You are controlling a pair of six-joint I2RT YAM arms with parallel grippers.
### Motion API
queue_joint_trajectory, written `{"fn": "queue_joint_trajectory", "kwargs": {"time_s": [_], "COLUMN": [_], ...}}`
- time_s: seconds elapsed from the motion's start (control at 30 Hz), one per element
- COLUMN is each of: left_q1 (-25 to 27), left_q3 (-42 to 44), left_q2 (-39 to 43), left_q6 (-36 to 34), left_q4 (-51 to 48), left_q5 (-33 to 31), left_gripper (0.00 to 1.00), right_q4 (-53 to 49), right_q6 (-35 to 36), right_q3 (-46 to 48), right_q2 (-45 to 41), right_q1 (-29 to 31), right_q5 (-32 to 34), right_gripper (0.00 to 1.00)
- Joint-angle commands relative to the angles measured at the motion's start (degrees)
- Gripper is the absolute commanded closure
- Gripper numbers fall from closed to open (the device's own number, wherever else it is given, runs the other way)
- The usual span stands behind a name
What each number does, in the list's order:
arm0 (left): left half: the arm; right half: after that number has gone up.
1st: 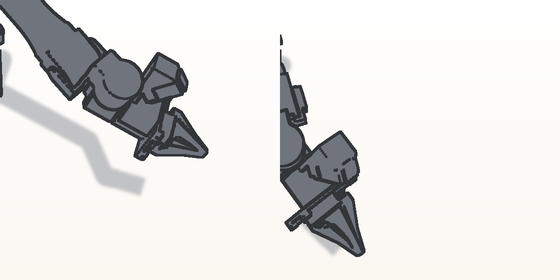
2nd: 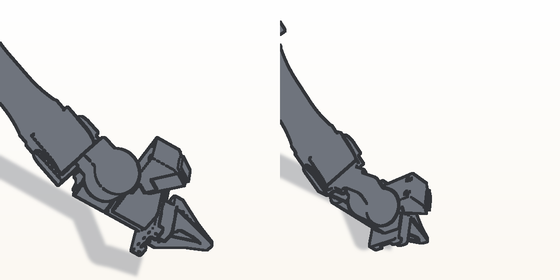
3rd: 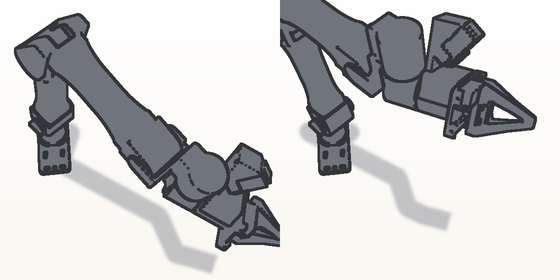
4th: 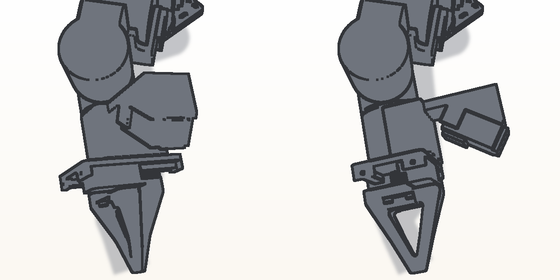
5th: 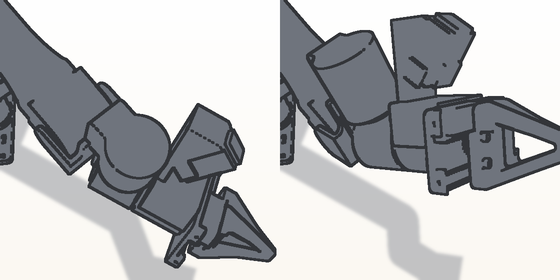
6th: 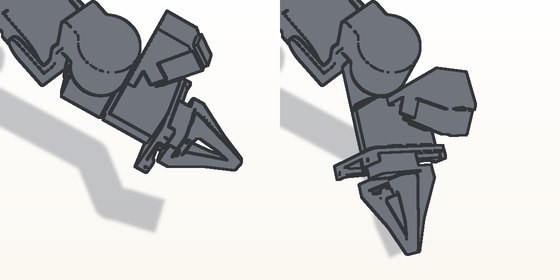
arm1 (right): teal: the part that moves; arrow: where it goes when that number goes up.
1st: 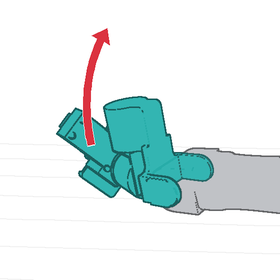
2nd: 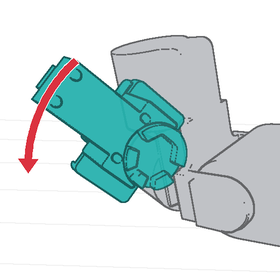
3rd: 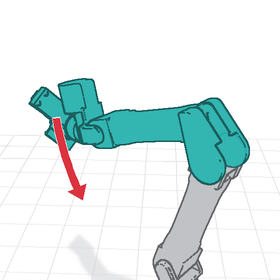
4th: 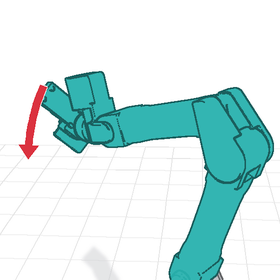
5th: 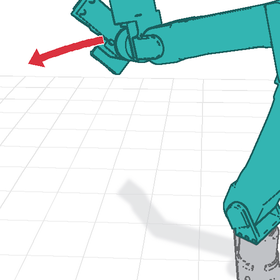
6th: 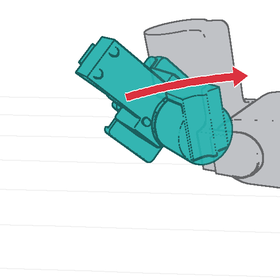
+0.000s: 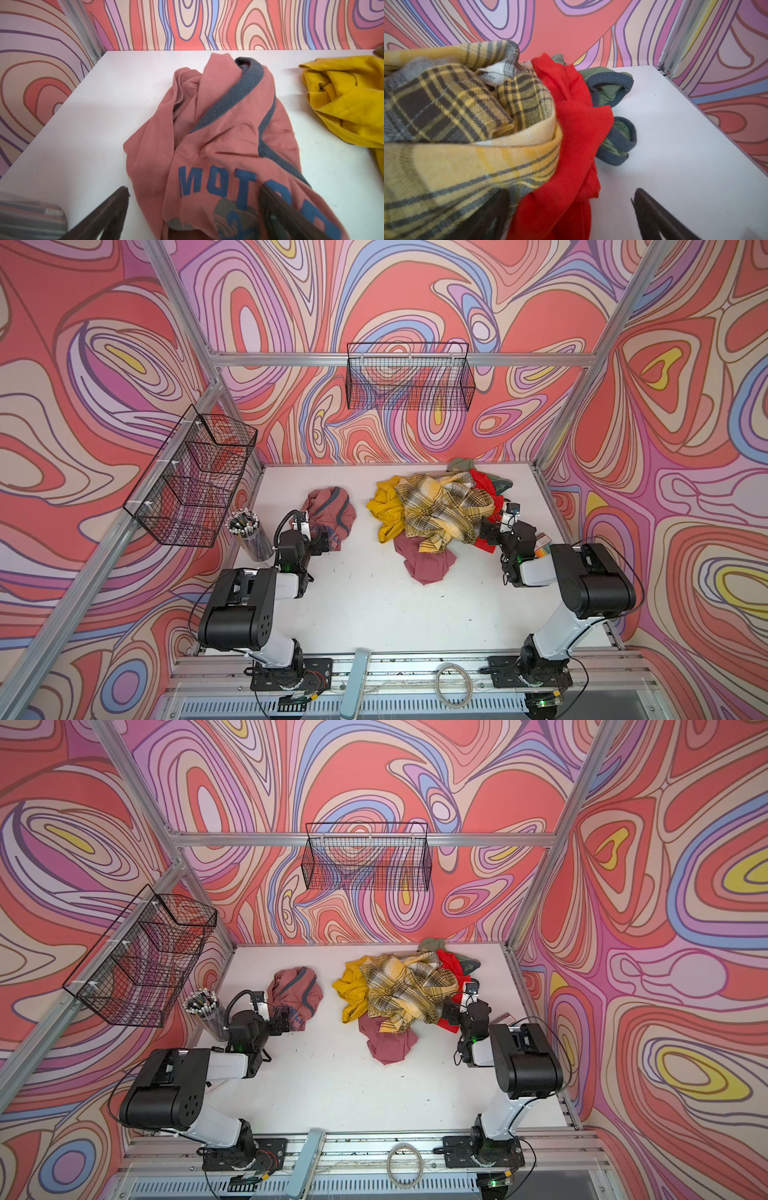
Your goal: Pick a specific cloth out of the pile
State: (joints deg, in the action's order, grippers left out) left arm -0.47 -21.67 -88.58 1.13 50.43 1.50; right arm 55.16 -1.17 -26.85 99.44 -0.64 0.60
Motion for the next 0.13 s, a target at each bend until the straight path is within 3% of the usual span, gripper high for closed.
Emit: {"fn": "queue_joint_trajectory", "kwargs": {"time_s": [0.0, 0.1], "left_q1": [-0.06, -0.06], "left_q3": [-0.01, 0.12], "left_q2": [0.31, 0.4], "left_q6": [-0.18, -0.22], "left_q4": [0.01, 0.01], "left_q5": [0.78, 0.83], "left_gripper": [0.0, 0.0], "right_q4": [-1.1, -1.1], "right_q6": [-0.13, -0.15], "right_q3": [-0.4, -0.39], "right_q2": [-0.87, -0.83], "right_q1": [-0.05, -0.02], "right_q5": [-0.37, -0.5], "right_gripper": [0.02, 0.02]}}
